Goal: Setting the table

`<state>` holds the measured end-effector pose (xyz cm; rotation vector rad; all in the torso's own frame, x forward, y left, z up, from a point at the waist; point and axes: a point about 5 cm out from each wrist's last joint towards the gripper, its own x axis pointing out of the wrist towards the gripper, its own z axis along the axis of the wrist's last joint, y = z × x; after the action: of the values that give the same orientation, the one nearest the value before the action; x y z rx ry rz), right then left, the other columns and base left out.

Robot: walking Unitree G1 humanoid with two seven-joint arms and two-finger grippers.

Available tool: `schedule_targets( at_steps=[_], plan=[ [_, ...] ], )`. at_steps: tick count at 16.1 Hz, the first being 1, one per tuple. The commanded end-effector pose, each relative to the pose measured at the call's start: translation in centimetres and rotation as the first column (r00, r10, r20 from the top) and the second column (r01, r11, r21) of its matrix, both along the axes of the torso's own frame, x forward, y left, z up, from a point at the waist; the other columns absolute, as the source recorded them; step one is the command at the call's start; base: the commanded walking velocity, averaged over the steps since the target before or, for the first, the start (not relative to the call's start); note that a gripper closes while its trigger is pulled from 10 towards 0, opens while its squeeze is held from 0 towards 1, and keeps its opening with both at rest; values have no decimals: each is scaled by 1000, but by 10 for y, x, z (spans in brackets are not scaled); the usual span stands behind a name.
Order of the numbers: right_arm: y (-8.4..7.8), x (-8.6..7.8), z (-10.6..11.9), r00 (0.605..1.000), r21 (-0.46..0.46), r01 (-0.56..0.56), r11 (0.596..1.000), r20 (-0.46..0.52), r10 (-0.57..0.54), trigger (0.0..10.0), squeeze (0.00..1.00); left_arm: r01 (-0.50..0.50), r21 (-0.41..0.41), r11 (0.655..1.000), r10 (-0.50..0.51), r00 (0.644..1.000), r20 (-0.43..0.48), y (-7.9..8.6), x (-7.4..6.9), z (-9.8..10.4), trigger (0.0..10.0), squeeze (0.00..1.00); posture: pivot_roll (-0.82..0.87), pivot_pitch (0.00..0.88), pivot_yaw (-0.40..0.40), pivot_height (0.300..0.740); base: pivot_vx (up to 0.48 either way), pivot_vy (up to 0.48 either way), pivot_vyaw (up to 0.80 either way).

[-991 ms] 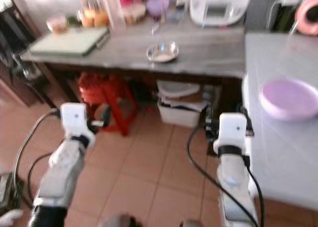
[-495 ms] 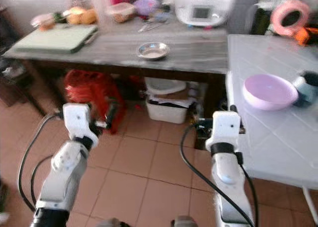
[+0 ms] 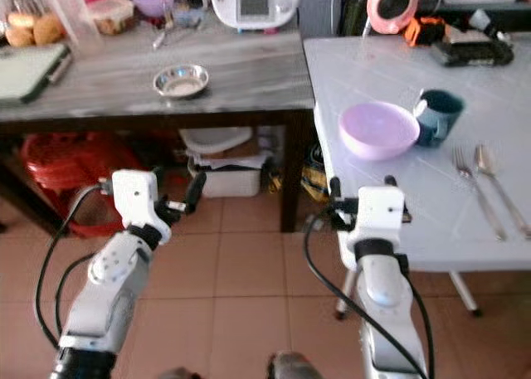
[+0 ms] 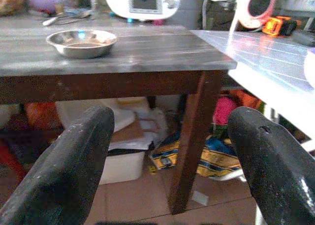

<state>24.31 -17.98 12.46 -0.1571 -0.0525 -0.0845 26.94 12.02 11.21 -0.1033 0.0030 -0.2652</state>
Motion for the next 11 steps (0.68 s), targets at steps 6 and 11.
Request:
schedule_targets(
  at_steps=[6,11],
  plan=[
    [1,3,6,1000,-29,11,1000,1,-11,10000,0,4,0,1000,-4,1000,-1,3,-3,3,10000,0,-88,0,69,740,0,-402,0],
    [2,4,4,1000,-28,4,1000,-13,-4,10000,0,-22,17,1000,22,1000,12,6,-3,4,10000,0,-80,0,68,740,0,-329,0]
  ],
)
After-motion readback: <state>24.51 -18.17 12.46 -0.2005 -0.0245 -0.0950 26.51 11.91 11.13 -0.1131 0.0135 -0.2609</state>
